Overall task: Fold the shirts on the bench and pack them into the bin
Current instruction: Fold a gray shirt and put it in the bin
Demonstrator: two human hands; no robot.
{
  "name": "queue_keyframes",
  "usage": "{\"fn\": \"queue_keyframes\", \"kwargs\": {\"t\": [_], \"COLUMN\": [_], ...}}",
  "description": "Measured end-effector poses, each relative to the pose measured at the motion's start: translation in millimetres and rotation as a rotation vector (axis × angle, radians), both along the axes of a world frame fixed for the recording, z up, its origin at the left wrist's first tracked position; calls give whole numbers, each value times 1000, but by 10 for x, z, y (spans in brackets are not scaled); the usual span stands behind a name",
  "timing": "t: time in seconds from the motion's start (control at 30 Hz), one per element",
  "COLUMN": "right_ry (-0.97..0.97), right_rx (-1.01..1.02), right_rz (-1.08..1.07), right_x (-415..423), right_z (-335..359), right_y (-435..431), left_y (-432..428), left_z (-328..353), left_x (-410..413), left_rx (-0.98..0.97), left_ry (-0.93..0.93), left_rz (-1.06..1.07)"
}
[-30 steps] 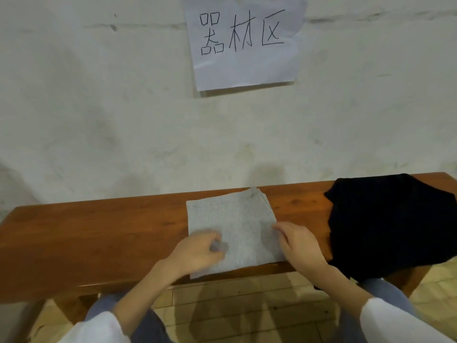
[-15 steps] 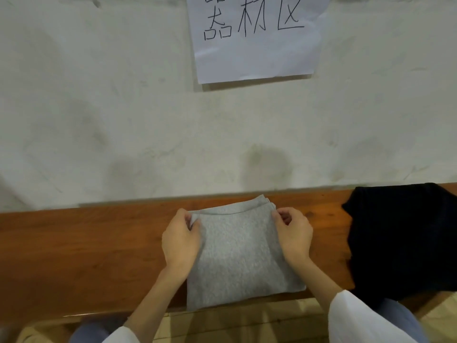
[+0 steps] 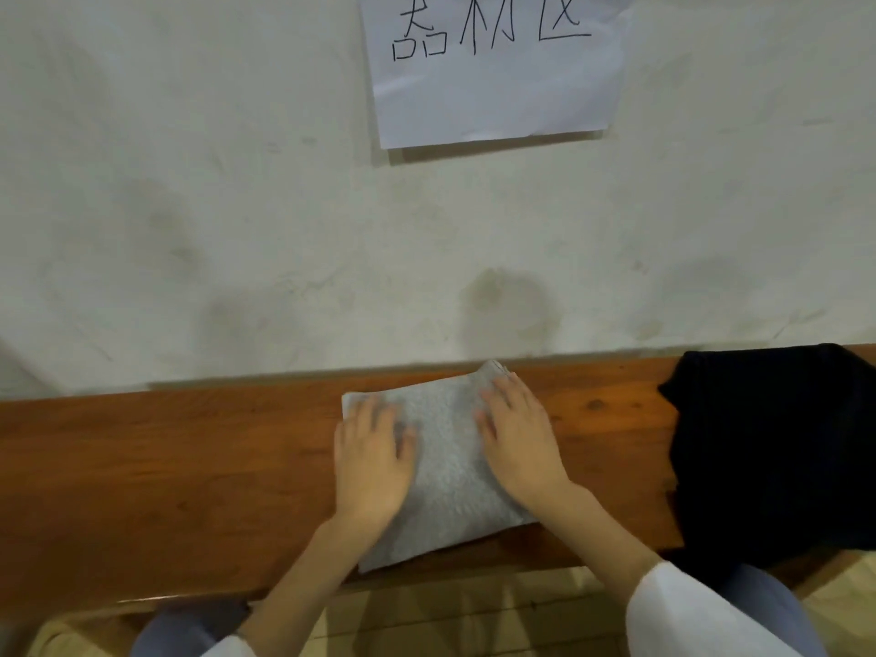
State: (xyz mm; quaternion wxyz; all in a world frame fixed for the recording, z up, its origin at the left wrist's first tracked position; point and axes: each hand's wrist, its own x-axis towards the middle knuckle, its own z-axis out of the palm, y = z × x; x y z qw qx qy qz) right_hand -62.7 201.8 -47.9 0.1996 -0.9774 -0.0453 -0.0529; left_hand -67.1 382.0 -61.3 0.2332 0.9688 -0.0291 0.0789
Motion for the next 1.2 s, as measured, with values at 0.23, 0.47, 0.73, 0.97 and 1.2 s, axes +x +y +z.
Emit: {"fn": "queue_keyframes", "kwargs": {"t": [0.23, 0.47, 0.73, 0.97, 1.2], "right_ry": [95, 97, 185, 458, 569], "right_rx": [-208, -197, -3, 266, 748], "right_rz": [30, -71, -7, -333, -516], "right_x": [-404, -611, -519, -639, -667], "right_z": [-393, -460, -69, 49, 106], "right_y": [27, 32, -186, -486, -389], "left_y": [-315, -285, -96, 289, 133], "left_z": [-268, -251, -49, 42, 252], "left_x": [-402, -509, -499, -754, -706], "left_rx": [355, 373, 246, 105, -650], "left_ry": [158, 219, 202, 269, 519], "left_rz": [-166, -226, -57, 171, 178]}}
